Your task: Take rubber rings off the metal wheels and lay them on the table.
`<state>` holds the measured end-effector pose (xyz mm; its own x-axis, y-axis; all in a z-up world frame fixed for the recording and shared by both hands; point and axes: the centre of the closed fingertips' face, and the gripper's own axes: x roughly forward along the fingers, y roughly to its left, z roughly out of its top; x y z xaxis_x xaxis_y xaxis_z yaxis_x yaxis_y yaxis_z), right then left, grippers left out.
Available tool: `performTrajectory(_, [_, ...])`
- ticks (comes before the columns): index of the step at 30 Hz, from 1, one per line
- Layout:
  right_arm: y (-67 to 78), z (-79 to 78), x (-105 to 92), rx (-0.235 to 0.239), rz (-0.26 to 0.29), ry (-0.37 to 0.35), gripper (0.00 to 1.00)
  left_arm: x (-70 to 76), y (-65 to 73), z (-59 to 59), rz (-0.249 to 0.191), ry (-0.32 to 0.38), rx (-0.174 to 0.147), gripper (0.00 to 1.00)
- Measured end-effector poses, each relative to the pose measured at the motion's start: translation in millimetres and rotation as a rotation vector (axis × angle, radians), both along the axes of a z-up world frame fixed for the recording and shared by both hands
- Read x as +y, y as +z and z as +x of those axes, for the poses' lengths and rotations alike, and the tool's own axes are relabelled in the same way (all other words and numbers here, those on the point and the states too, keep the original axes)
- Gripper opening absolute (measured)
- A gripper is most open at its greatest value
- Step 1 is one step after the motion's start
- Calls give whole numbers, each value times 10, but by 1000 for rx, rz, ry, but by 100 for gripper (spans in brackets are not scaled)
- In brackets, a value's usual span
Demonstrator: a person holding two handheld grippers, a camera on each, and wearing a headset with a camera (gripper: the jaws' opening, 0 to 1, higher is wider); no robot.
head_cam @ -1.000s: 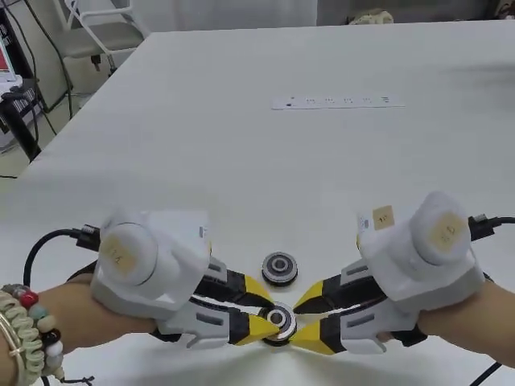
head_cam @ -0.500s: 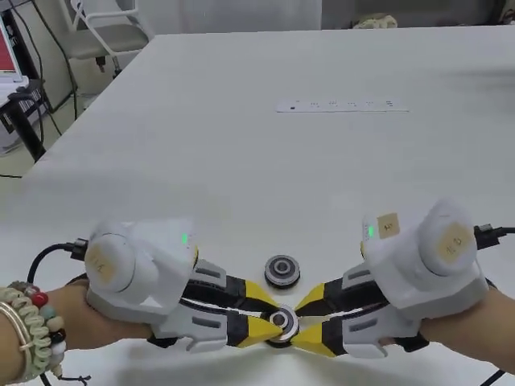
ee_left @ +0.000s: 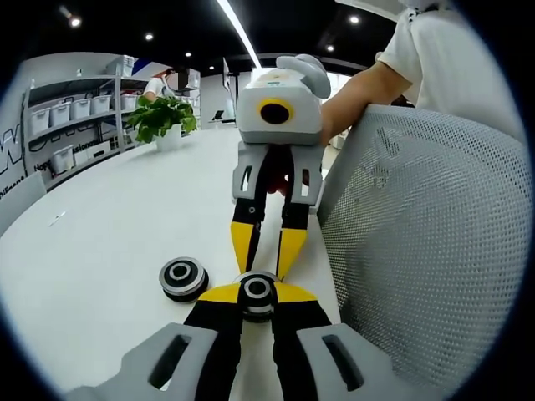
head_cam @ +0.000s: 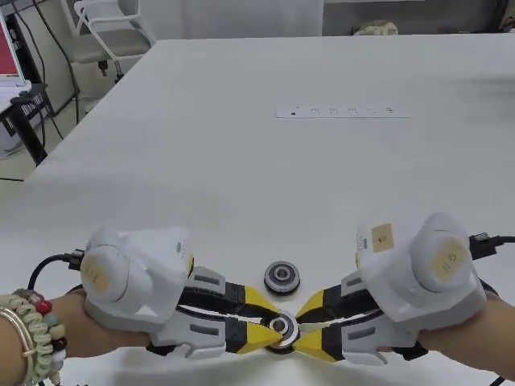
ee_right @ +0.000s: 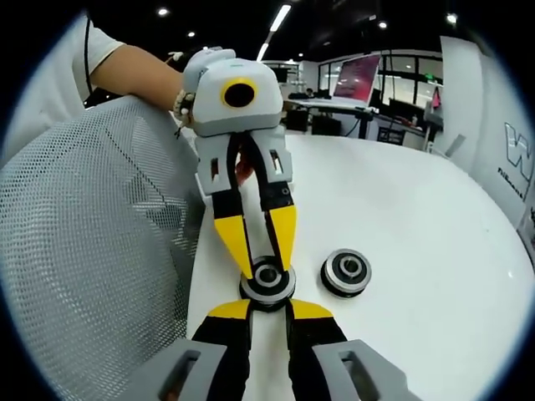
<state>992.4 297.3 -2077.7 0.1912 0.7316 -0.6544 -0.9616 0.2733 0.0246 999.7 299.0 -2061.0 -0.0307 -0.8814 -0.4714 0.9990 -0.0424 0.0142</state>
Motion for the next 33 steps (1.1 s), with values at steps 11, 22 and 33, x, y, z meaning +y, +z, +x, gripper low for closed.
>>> performTrajectory(11, [-24,-11,-37,25,-27,-1,0,-3,1,5,-3,0,0,7])
performTrajectory(22, [-35,37,-51,40,-42,-54,0,-6,1,12,-3,2,-4,7])
performTrajectory(33, [24,127,-133,201,70,-229,0,-28,2,28,-2,10,-6,7])
